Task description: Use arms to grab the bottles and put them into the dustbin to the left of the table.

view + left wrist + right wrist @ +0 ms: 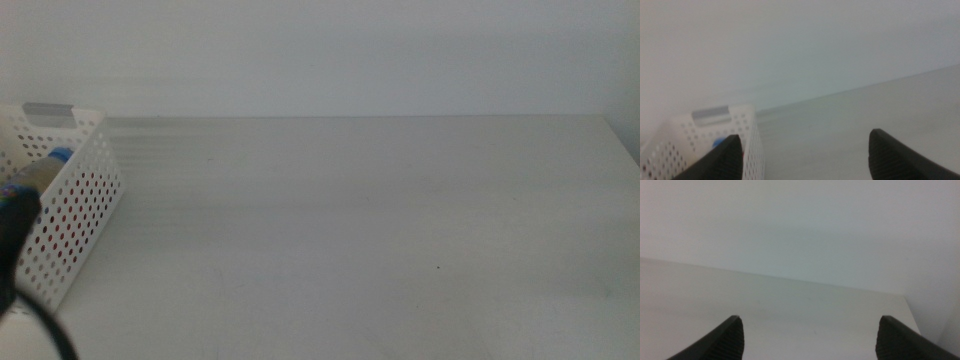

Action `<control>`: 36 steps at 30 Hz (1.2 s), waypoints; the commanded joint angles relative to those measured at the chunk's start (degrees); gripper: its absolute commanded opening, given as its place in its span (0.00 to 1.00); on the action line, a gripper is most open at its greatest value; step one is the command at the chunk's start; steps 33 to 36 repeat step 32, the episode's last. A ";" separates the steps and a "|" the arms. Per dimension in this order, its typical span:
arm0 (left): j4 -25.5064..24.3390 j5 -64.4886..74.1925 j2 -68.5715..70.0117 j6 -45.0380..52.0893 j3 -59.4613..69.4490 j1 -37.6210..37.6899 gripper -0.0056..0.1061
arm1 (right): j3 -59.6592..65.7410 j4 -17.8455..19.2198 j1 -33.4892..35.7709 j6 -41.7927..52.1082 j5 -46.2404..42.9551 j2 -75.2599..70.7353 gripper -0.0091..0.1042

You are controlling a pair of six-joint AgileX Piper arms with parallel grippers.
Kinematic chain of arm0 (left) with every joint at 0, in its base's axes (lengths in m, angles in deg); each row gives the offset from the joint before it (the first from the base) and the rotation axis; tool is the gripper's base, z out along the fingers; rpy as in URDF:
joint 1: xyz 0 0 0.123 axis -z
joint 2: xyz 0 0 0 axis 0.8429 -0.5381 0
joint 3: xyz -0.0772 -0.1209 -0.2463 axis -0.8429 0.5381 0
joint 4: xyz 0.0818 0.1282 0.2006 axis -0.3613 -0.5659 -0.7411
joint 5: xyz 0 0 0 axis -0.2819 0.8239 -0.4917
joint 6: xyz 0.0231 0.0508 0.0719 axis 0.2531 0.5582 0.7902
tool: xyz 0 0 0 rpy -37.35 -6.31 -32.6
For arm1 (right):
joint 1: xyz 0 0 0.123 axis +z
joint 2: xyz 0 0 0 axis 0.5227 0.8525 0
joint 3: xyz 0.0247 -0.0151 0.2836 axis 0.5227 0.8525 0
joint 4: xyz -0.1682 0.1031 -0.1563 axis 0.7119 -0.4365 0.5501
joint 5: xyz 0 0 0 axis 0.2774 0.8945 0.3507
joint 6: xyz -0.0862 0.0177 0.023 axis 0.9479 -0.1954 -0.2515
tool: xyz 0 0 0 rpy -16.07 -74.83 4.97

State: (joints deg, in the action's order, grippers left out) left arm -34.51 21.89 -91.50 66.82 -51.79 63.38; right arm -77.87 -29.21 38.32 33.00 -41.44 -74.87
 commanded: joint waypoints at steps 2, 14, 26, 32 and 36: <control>0.77 -5.34 5.79 -0.73 5.65 0.21 0.74 | 3.48 0.03 -1.76 0.51 -4.49 -4.32 0.70; 0.89 -5.28 21.38 -0.73 27.67 0.16 0.74 | 14.26 -0.02 -3.76 0.51 -5.80 -15.31 0.70; 3.65 -6.20 25.64 -0.73 29.16 0.16 0.74 | 15.47 0.23 -3.76 0.51 -4.39 -15.31 0.70; 3.65 -6.43 25.52 -0.73 29.10 0.16 0.74 | 15.47 0.23 -3.76 0.51 -4.26 -15.31 0.70; 3.65 -6.43 25.52 -0.73 29.10 0.16 0.74 | 15.47 0.23 -3.76 0.51 -4.26 -15.31 0.70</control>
